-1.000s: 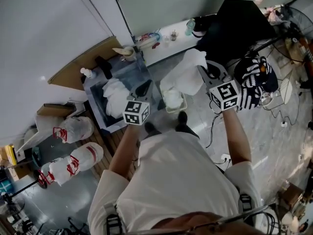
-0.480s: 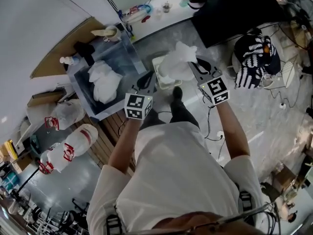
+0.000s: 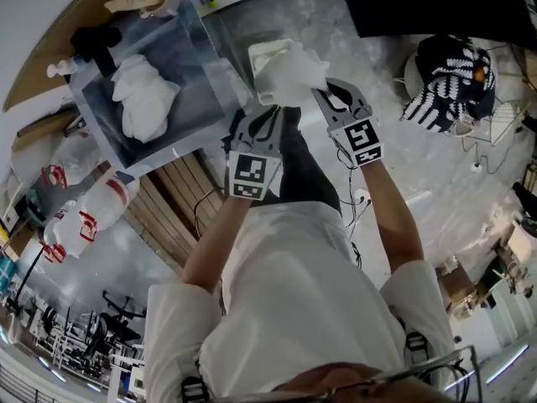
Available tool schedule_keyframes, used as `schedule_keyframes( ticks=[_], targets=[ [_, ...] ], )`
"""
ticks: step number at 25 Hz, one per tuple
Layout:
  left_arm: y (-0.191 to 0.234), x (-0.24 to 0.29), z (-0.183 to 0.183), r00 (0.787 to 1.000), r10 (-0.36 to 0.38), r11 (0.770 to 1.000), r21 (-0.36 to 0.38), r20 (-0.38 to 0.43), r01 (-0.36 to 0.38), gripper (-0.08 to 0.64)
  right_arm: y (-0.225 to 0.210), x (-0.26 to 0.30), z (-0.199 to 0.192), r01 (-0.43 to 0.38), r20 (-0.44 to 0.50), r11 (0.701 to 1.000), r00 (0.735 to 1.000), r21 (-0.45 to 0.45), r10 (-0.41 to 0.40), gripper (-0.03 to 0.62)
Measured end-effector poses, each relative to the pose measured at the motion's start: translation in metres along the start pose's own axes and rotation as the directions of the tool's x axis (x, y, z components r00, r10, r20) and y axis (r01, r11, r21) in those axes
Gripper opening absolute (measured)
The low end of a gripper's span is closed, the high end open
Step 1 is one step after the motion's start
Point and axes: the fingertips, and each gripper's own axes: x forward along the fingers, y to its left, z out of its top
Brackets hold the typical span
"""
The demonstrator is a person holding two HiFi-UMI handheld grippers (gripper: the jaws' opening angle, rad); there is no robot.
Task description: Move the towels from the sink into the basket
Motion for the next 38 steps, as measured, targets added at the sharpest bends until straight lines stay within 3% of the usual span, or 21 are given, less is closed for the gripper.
schedule_keyframes(
  ticks=[7, 16, 30, 32, 35, 38],
  targets=[
    [-0.015, 0.042, -0.082, 0.999, 0.020, 0.996, -0.083, -0.038, -0.023, 0.017, 0.002, 0.055, -0.089, -0.068, -0.074, 0.996, 0.995, 0.050, 0.071, 0.055],
    [0.004, 0.111, -0.201, 0.995, 0.059, 0.996, -0.063, -0.075, -0.063, 0.017, -0.003, 0.146, -0.213, -0.088, -0.167, 0.988, 0.980, 0.125, 0.108, 0.057],
    [0.040, 0.190, -0.349, 0.980, 0.055, 0.992, -0.098, -0.190, -0.074, 0.017, -0.013, 0.275, -0.392, -0.017, -0.361, 0.978, 0.928, 0.210, 0.094, 0.063],
    [0.046, 0.198, -0.366, 0.976, 0.055, 0.991, -0.110, -0.209, -0.079, 0.017, -0.012, 0.290, -0.414, -0.025, -0.392, 0.979, 0.914, 0.204, 0.104, 0.080],
    [0.054, 0.208, -0.392, 0.969, 0.061, 0.989, -0.119, -0.241, -0.092, 0.017, -0.005, 0.305, -0.434, -0.059, -0.418, 0.978, 0.898, 0.199, 0.140, 0.183],
    [0.056, 0.212, -0.405, 0.964, 0.058, 0.987, -0.130, -0.259, -0.094, 0.018, -0.002, 0.304, -0.437, -0.073, -0.411, 0.978, 0.899, 0.198, 0.150, 0.195]
  ],
)
